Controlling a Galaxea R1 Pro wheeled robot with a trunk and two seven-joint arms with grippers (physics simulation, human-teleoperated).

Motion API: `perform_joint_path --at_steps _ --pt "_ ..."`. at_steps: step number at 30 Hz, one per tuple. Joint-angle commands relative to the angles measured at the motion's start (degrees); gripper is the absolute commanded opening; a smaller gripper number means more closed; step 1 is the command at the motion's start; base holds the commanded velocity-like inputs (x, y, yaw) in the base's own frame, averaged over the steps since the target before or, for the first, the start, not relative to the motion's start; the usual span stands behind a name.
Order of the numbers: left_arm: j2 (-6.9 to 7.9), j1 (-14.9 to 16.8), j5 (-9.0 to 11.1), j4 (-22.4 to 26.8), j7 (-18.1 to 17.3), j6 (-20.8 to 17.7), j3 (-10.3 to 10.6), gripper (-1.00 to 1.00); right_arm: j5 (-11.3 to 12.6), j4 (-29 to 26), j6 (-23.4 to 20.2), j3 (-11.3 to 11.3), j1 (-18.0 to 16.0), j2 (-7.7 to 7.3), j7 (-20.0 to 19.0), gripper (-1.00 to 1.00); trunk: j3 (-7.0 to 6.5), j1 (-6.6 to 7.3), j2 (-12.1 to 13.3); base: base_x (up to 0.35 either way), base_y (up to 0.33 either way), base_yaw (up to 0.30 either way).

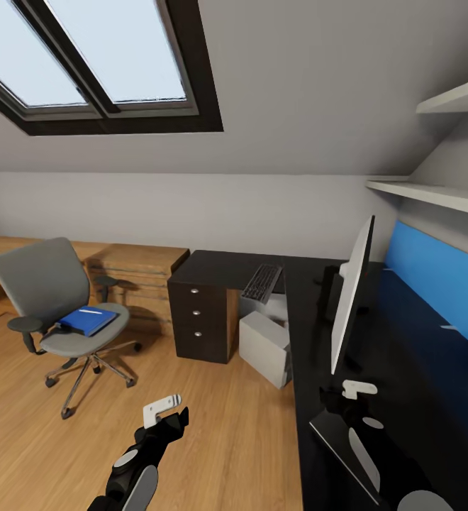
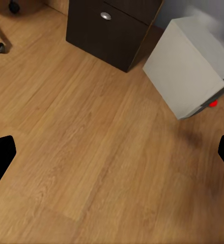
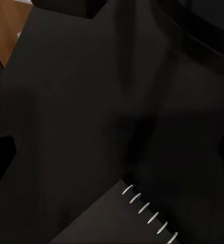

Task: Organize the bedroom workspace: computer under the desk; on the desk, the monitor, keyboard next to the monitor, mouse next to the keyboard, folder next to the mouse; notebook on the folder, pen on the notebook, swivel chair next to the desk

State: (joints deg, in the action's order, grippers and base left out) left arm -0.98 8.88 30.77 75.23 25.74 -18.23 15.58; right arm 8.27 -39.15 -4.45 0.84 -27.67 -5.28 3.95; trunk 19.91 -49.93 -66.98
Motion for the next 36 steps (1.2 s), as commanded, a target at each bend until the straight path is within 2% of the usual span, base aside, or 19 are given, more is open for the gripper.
perform_joint_path --at_steps 1,9,36 --pt "0.01 0.0 0.5 0.1 0.4 -0.1 0.1 1.0 0.6 -0.1 -0.3 -0.1 0.0 0.0 0.2 1.0 0.07 -0.01 0.0 0.021 0.0 0.0" --pt "-0.03 0.1 0.5 0.5 0.4 -0.1 0.0 1.0 0.6 0.3 -0.6 -0.2 0.0 0.05 0.3 1.0 0.07 -0.01 0.0 0.006 0.0 0.0" --pt "-0.07 0.0 0.5 0.6 0.4 -0.1 0.1 1.0 0.5 2.5 -0.9 -0.2 0.0 0.05 0.4 1.0 4.92 -5.94 -10.9 0.0 0.0 0.0"
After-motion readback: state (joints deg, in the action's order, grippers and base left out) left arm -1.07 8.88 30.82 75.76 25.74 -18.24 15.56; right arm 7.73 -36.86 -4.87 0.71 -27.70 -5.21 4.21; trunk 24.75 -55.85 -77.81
